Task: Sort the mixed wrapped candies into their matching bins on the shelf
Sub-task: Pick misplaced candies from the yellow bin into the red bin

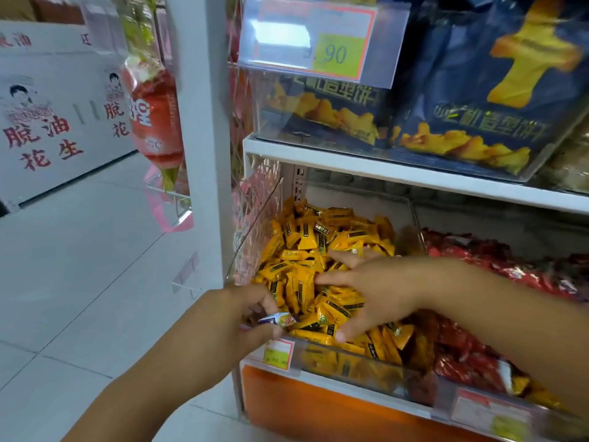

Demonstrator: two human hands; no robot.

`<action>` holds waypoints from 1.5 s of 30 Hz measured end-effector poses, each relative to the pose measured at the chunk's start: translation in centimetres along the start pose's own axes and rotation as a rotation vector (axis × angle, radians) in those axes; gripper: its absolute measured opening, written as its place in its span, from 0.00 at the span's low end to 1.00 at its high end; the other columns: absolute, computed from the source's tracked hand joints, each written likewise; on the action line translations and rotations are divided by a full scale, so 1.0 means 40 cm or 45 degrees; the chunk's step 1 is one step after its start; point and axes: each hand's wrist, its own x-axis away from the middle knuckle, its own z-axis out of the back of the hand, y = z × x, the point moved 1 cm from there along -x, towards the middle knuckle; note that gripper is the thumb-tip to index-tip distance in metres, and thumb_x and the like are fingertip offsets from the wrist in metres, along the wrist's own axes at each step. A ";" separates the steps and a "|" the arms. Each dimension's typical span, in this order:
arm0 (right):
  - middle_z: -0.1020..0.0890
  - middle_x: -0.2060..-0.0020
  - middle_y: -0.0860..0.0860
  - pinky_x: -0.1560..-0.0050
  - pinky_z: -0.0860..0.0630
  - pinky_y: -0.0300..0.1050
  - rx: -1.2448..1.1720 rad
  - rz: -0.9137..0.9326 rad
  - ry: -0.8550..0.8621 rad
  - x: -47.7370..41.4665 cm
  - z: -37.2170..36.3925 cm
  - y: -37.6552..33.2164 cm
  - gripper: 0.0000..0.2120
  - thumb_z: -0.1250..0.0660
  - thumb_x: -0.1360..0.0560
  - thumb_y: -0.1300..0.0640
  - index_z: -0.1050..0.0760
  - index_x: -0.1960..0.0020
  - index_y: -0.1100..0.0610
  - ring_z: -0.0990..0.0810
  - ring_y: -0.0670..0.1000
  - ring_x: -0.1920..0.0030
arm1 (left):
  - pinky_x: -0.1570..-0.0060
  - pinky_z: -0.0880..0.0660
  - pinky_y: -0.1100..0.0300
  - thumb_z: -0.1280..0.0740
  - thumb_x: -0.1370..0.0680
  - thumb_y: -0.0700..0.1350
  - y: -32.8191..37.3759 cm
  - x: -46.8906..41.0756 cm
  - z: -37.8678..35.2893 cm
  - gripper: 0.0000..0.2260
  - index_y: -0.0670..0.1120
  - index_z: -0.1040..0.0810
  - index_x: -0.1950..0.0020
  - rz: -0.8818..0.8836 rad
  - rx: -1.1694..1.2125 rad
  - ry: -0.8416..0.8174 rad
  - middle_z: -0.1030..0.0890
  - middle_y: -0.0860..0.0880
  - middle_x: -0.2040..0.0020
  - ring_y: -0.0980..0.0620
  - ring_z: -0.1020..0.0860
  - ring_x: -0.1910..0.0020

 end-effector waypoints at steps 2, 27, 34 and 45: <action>0.70 0.25 0.46 0.30 0.36 0.62 0.099 0.021 0.038 -0.046 -0.020 -0.044 0.43 0.33 0.31 0.32 0.55 0.24 0.34 0.56 0.68 0.24 | 0.59 0.29 0.72 0.27 0.27 0.49 0.005 -0.002 0.002 0.06 0.56 0.23 0.61 -0.006 -0.013 0.021 0.22 0.66 0.61 0.65 0.23 0.57; 0.21 0.57 0.43 0.58 0.31 0.29 -0.821 -0.556 1.902 0.431 -0.330 0.238 0.07 0.33 0.23 0.55 0.22 0.46 0.49 0.23 0.40 0.57 | 0.50 0.36 0.79 0.33 0.24 0.55 0.353 -0.124 -0.267 0.07 0.63 0.30 0.51 -0.472 -0.005 0.083 0.29 0.71 0.49 0.78 0.34 0.47; 0.21 0.42 0.54 0.41 0.27 0.56 -0.766 -1.143 1.590 0.500 -0.455 0.391 0.16 0.34 0.23 0.51 0.24 0.37 0.54 0.26 0.57 0.40 | 0.32 0.42 0.65 0.32 0.24 0.54 0.432 -0.176 -0.340 0.11 0.61 0.26 0.42 -0.622 -0.235 0.059 0.32 0.67 0.39 0.67 0.39 0.36; 0.60 0.23 0.40 0.30 0.72 0.64 -0.340 -0.156 0.782 0.289 -0.314 0.222 0.27 0.45 0.22 0.34 0.48 0.25 0.34 0.70 0.53 0.25 | 0.29 0.53 0.66 0.38 0.21 0.55 0.309 -0.211 -0.337 0.32 0.53 0.49 0.21 -0.320 -0.348 -0.015 0.53 0.59 0.21 0.60 0.51 0.23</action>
